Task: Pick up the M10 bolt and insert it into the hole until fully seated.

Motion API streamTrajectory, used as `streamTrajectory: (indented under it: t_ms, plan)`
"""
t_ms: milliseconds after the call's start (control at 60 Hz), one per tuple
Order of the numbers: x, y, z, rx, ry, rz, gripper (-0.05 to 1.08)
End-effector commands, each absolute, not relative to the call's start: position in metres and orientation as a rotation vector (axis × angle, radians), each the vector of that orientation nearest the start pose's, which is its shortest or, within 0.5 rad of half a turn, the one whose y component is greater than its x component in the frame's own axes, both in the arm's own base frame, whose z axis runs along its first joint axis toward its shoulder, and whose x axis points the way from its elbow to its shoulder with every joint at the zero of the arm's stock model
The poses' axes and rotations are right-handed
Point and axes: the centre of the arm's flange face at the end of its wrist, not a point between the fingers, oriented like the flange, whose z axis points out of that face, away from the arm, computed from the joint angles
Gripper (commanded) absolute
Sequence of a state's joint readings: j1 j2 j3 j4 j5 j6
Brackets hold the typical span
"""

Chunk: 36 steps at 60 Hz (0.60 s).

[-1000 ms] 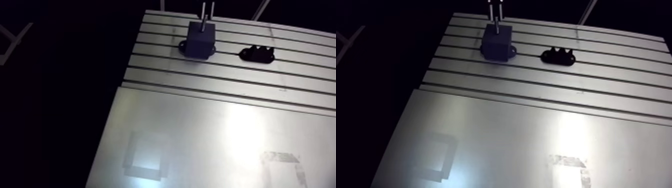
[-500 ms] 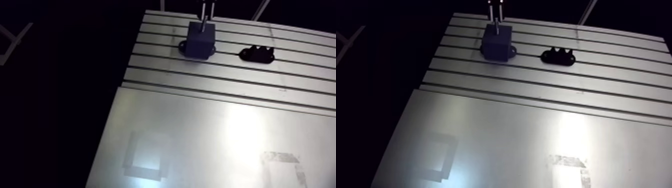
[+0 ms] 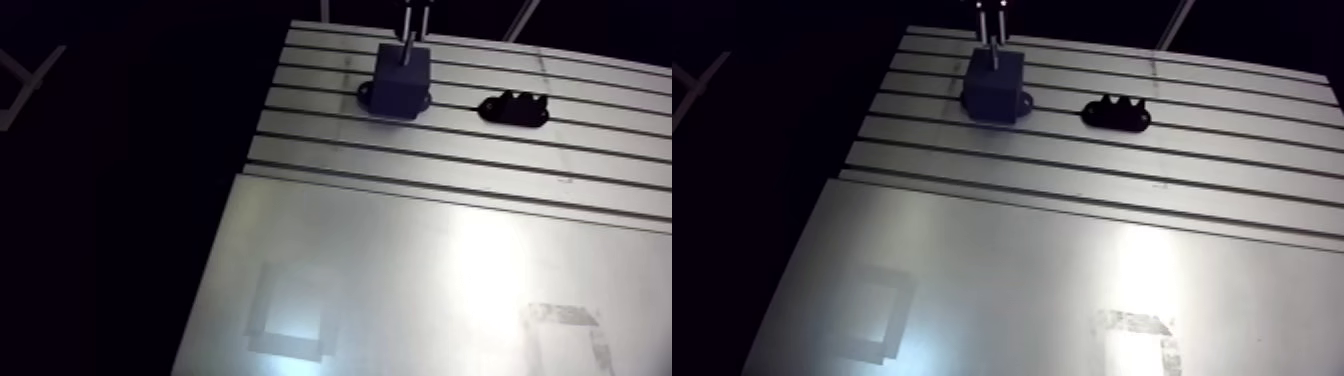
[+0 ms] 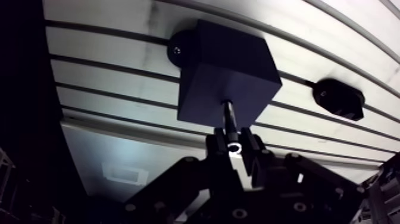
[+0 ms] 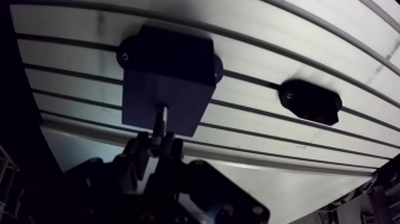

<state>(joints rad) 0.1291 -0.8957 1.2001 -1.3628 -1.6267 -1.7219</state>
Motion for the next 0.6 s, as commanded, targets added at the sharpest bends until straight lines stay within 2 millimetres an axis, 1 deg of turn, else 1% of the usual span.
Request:
streamTrajectory:
  t_ms: [17, 250, 333, 600]
  plan:
    - [-0.6548, -0.2147, 0.2414, -0.388, 2.6, 0.066, 1.08]
    - [-0.6533, -0.2145, 0.2389, -0.387, 2.594, 0.066, 1.08]
    - [-0.6516, -0.2193, 0.2389, -0.397, 2.592, 0.069, 1.08]
    - [-0.6502, -0.2193, 0.2391, -0.397, 2.591, 0.069, 1.07]
